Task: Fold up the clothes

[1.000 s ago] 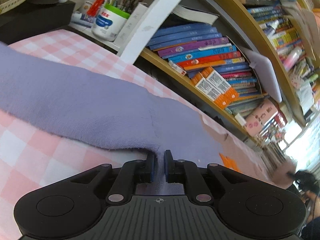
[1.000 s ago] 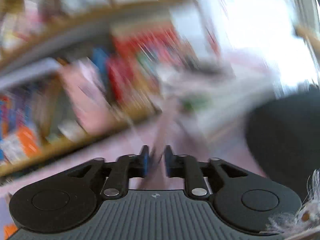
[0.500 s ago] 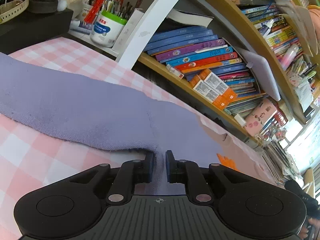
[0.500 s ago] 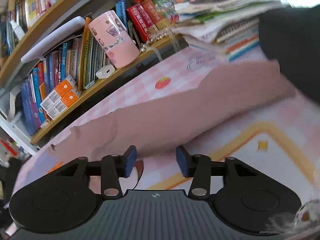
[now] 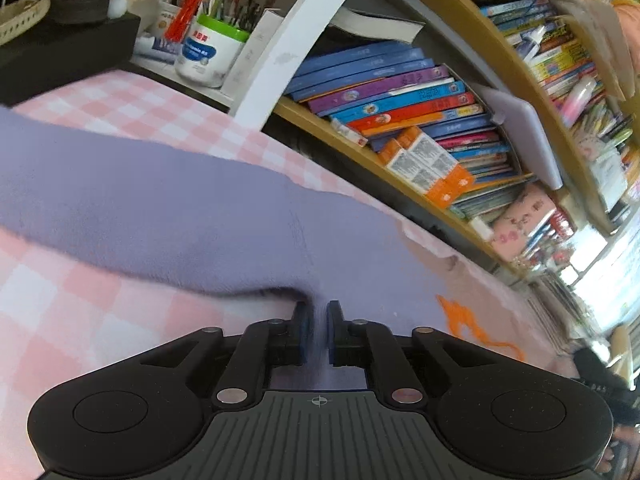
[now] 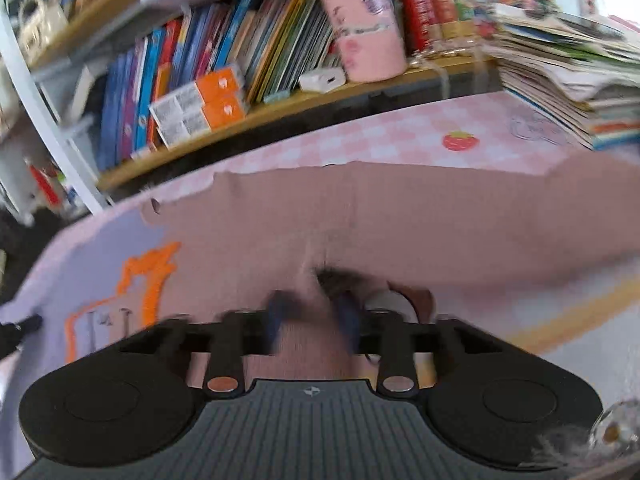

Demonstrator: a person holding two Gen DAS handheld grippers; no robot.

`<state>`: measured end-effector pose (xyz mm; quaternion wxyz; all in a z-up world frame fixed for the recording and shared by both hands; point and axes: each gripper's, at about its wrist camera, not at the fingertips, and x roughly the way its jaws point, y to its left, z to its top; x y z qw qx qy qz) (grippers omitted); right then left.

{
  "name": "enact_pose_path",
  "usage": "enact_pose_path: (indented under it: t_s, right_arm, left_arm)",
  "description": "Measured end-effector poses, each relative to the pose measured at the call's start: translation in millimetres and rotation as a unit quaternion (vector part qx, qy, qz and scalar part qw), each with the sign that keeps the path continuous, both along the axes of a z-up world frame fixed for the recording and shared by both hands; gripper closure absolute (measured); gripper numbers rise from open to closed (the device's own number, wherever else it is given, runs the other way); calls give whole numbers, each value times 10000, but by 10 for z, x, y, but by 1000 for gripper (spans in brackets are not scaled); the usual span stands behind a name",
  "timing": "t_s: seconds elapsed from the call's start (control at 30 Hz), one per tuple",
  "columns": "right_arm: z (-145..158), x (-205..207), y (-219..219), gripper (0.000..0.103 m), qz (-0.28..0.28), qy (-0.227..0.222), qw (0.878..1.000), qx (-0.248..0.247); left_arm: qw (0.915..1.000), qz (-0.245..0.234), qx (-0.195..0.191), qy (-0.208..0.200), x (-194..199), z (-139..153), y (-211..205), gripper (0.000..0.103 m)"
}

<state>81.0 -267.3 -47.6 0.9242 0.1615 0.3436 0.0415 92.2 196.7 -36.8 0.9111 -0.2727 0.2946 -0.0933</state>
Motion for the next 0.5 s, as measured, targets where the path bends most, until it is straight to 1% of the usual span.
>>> enact_pose_path:
  t_s: [0.07,0.17,0.27,0.3,0.4,0.5]
  right_arm:
    - [-22,67,21,91,-46,-4,10000,-35]
    - [-54,168,51,91,-116,-11,9999,-87]
    - [-87,268,82,91,-186,-17,9997,-140]
    - [-78,194,86,90,-130,-33,9998,-176]
    - [-53,-143,23,90,66,-87,9998,-162]
    - [-25,-507,-62,90,145,-99,9998,-84]
  left_arm:
    - [9998,86,-155,22,85,-30,63,96]
    - [9993,108,-368,37,102,-61,128,93]
    - [9989,125,-457,-4,18,-42,174,83]
    - [9990,144,-416,-24,-22,-28,173,81]
    - [9996,135,-265,-18,-155,8,127,81]
    - [9999,88,-139,-13,-340,42,48,80]
